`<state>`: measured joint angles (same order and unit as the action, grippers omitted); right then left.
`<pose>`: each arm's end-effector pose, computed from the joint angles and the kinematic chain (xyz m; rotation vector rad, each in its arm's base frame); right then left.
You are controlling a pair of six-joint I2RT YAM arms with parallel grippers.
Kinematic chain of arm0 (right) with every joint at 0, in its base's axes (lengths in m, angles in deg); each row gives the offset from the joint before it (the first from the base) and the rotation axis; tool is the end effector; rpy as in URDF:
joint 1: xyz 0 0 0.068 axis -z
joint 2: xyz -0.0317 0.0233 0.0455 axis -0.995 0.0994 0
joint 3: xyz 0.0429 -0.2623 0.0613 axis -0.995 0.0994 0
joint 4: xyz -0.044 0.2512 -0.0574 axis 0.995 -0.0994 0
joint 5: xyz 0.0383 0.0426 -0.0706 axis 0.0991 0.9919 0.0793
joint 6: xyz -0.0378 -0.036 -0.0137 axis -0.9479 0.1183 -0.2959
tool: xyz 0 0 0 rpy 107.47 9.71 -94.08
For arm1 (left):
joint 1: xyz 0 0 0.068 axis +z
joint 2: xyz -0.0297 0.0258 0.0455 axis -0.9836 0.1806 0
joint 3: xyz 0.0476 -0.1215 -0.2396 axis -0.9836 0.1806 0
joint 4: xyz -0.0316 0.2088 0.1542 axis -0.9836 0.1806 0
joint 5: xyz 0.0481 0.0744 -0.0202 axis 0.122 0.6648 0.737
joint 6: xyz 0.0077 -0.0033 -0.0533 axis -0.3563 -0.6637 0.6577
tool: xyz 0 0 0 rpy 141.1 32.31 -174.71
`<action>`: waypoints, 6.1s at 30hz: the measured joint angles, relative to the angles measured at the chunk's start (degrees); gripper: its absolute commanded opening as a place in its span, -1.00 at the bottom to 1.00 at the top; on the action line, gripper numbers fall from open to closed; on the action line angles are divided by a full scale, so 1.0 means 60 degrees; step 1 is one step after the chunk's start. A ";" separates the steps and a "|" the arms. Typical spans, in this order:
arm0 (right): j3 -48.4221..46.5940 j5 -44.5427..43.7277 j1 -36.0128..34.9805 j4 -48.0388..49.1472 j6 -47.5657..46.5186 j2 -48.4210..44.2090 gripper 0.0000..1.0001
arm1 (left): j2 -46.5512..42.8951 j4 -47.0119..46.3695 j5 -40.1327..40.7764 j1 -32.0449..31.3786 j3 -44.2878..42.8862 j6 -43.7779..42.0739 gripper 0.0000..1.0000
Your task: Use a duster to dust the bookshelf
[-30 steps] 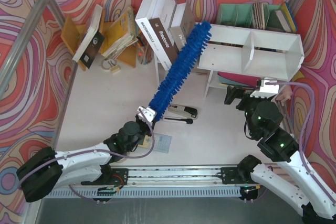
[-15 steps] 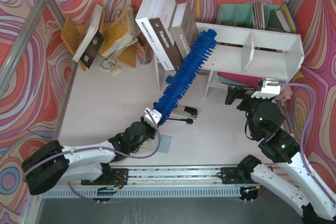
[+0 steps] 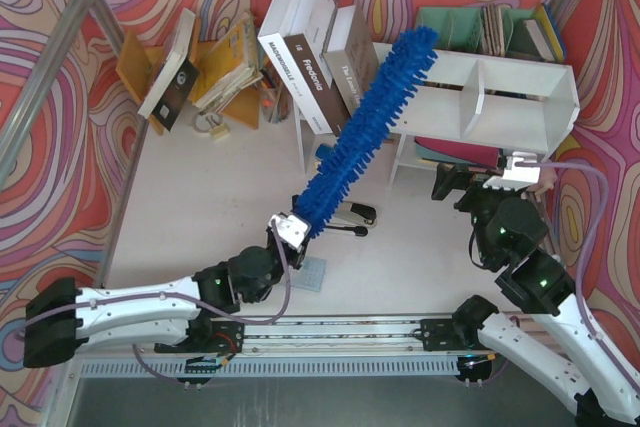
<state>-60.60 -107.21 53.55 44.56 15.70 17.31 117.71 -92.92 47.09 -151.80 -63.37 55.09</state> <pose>0.1088 0.0413 0.3793 0.2061 1.5234 0.1095 0.0814 -0.1886 0.2436 0.5937 1.5374 -0.4620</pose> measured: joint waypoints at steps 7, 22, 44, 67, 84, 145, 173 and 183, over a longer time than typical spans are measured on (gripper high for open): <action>0.0000 -0.0007 0.0000 0.0000 0.0000 -0.0066 0.97 | -0.1858 0.0678 0.1344 -0.0361 -0.0339 -0.0335 -1.00; 0.0000 0.0004 0.0000 0.0000 0.0000 -0.0026 0.98 | -0.4269 0.4623 0.4969 -0.0160 -0.3264 0.1166 -1.00; 0.0000 0.0011 0.0000 0.0007 0.0004 0.0193 0.97 | -0.0878 1.1679 0.0182 0.3151 -0.5526 0.5570 -1.00; 0.0000 0.0011 0.0000 0.0004 0.0004 0.0193 0.97 | -0.1851 1.1158 -0.0878 0.3158 -0.5992 0.5417 -1.00; 0.0000 0.0011 0.0000 0.0004 0.0004 0.0189 0.97 | -0.1228 1.0597 -0.1512 0.3162 -0.5410 0.5876 -1.00; 0.0000 0.0007 0.0000 0.0004 0.0007 0.0175 0.97 | 0.1096 0.9300 -0.3129 0.4229 -0.3716 0.5570 -1.00; 0.0015 -0.0109 0.0000 0.0051 -0.0168 0.0262 0.98 | 0.0936 1.0535 -0.3093 0.4266 -0.5253 0.4750 -1.00; 0.0015 -0.0138 0.0000 0.0073 -0.0401 0.0608 0.97 | 0.0550 1.1384 -0.3104 0.4375 -0.5756 0.4299 -1.00</action>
<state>-60.51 -108.05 53.55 44.99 13.29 20.96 121.01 -24.61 28.47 -125.55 -97.91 80.88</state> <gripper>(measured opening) 0.987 0.345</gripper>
